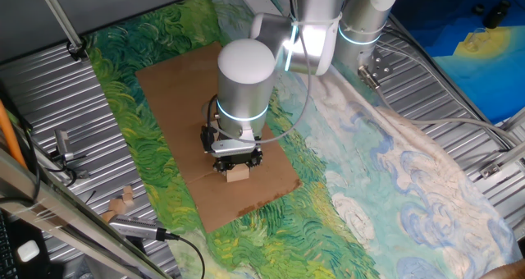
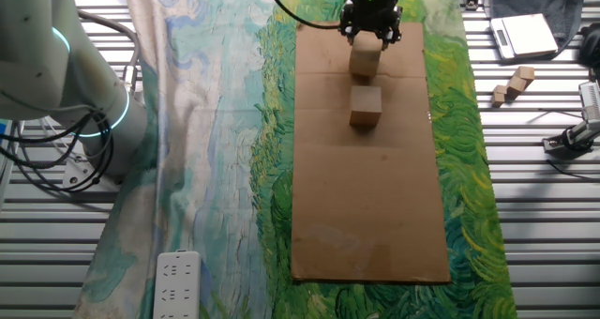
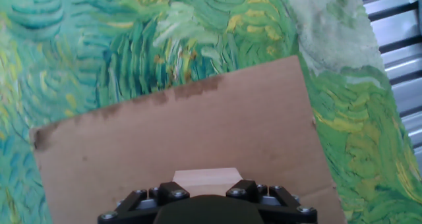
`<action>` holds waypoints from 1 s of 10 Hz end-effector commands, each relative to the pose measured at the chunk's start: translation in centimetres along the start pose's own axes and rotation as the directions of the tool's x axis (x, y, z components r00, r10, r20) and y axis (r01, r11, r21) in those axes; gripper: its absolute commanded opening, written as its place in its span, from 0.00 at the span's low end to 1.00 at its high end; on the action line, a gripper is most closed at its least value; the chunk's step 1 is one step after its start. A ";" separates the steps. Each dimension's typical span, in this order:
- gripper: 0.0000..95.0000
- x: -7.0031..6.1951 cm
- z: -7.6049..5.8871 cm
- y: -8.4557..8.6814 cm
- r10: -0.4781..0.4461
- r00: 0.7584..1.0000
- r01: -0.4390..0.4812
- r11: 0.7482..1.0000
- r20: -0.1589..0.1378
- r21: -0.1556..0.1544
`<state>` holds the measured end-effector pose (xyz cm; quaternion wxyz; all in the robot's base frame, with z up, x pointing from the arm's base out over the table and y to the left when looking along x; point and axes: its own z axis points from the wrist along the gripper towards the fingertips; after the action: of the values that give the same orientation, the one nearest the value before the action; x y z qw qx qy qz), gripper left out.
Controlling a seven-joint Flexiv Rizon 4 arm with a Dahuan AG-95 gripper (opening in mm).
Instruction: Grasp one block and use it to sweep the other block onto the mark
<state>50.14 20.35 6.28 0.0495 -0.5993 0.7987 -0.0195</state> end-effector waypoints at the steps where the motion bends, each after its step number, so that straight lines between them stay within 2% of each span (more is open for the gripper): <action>1: 0.00 -0.4 0.0 0.1 0.008 1.000 -0.008 1.000 0.001 -0.002; 2: 0.00 -0.5 0.0 -0.1 0.010 1.000 -0.010 1.000 0.002 -0.003; 4: 0.00 -0.6 0.0 -0.1 0.000 1.000 0.000 1.000 -0.025 0.003; 5: 0.80 -0.6 0.0 -0.1 -0.016 1.000 0.016 1.000 -0.021 0.000; 6: 1.00 -0.7 0.0 -0.1 -0.012 1.000 0.012 1.000 -0.023 -0.002; 7: 1.00 -0.7 0.0 -0.1 -0.017 1.000 0.017 1.000 -0.023 -0.002; 8: 0.80 -0.7 0.0 -0.1 -0.019 1.000 0.019 1.000 -0.021 -0.002; 10: 0.80 -0.6 -0.2 -0.2 -0.014 1.000 0.014 1.000 -0.022 -0.002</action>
<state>50.60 20.84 6.77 0.0413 -0.6024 0.7967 -0.0271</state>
